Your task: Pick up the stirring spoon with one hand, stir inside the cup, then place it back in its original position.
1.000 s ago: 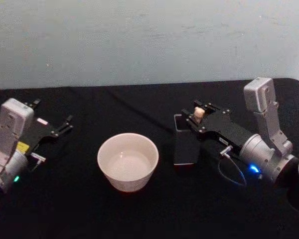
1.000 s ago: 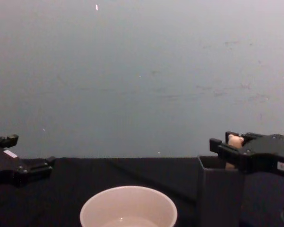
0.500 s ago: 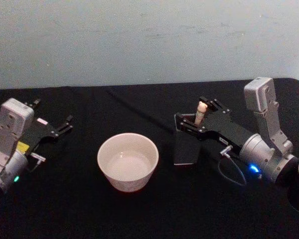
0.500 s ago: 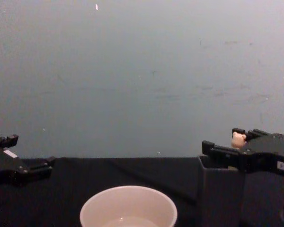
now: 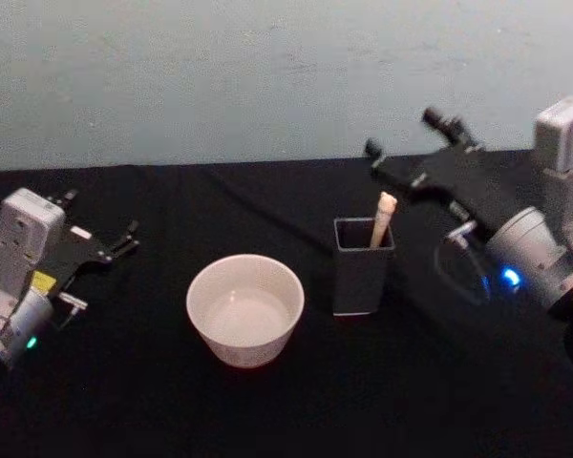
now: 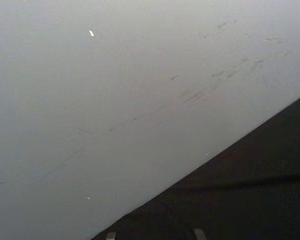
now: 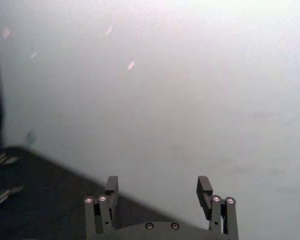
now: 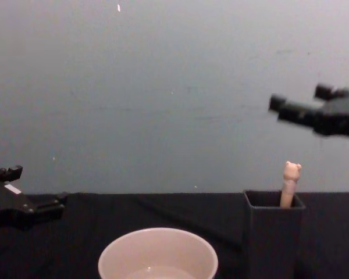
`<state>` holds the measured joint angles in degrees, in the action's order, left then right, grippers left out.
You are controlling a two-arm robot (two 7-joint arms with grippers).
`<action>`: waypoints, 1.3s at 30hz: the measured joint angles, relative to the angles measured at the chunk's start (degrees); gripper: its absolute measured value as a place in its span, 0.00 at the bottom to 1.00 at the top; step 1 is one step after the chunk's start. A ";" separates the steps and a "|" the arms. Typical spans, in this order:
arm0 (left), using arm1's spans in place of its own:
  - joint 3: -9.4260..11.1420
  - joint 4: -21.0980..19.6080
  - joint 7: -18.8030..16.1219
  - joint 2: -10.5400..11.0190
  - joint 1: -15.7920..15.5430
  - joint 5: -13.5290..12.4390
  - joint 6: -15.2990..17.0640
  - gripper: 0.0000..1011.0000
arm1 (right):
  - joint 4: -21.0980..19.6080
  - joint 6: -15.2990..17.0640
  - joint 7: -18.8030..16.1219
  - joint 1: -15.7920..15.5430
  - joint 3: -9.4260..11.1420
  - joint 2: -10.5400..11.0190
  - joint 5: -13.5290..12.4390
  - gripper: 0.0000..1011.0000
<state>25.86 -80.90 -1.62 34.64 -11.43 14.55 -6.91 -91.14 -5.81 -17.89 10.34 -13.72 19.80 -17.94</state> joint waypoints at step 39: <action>0.00 0.00 0.00 0.00 0.00 0.00 0.00 0.99 | 10.87 4.68 6.53 0.04 2.58 -2.28 9.86 0.99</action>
<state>25.86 -80.90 -1.62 34.65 -11.43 14.55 -6.91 -80.27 -1.13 -11.37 10.38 -11.14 17.52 -8.08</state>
